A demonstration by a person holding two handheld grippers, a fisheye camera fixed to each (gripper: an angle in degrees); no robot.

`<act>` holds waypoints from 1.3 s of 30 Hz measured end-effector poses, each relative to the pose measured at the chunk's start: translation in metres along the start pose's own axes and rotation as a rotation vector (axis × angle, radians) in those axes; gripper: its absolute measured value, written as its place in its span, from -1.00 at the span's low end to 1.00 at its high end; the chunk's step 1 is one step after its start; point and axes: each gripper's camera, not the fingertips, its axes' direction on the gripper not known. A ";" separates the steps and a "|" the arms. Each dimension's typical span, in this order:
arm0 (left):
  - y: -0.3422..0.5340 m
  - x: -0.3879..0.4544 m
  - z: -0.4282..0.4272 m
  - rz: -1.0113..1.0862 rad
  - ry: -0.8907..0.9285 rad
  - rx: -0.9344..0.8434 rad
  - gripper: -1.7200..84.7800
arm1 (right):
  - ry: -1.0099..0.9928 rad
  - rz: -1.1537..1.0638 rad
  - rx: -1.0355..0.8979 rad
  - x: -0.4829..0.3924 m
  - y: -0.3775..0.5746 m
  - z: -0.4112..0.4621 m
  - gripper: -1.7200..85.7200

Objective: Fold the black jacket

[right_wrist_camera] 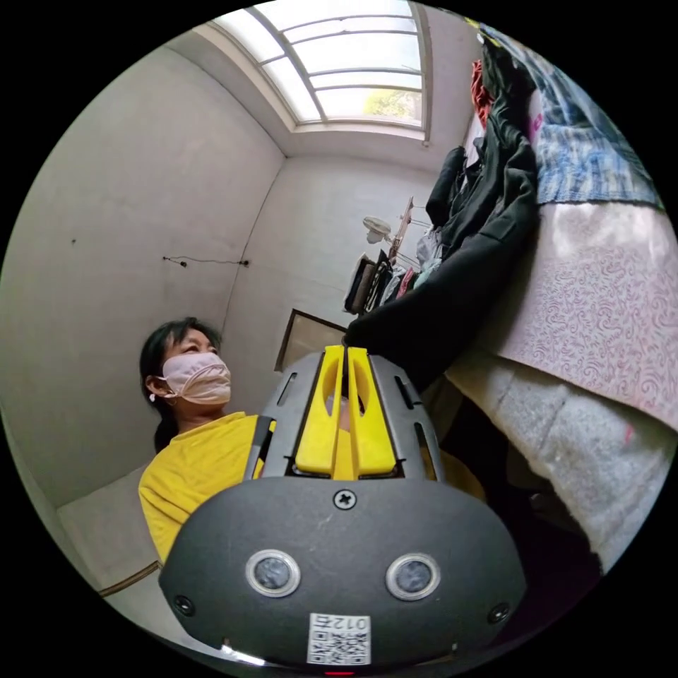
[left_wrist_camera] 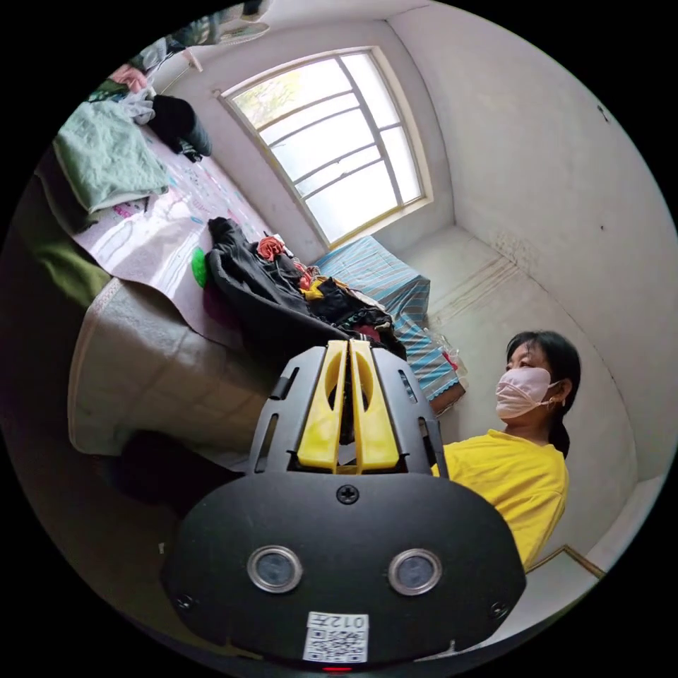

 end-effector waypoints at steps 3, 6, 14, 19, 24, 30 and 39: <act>0.000 -0.023 0.006 -0.048 0.017 0.019 -0.95 | -0.031 0.025 0.050 0.008 -0.001 -0.009 -0.94; -0.012 -0.037 0.014 -0.038 0.062 0.061 -0.95 | -0.041 0.022 0.072 0.009 -0.011 -0.008 -0.94; -0.111 -0.061 0.067 0.037 0.122 0.080 -0.95 | -0.031 -0.121 0.087 -0.009 -0.118 0.026 -0.94; -0.206 -0.097 0.124 0.010 0.155 0.101 -0.95 | 0.013 -0.134 0.149 0.003 -0.209 0.043 -0.94; -0.315 -0.141 0.193 -0.016 0.116 0.099 -0.94 | 0.142 -0.131 0.231 0.033 -0.326 0.053 -0.93; -0.430 -0.242 0.307 -0.106 -0.032 0.054 -0.91 | 0.342 -0.039 0.337 0.129 -0.469 0.063 -0.91; -0.416 -0.326 0.336 -0.146 -0.028 0.171 -0.74 | 0.576 -0.015 0.299 0.210 -0.496 0.088 -0.80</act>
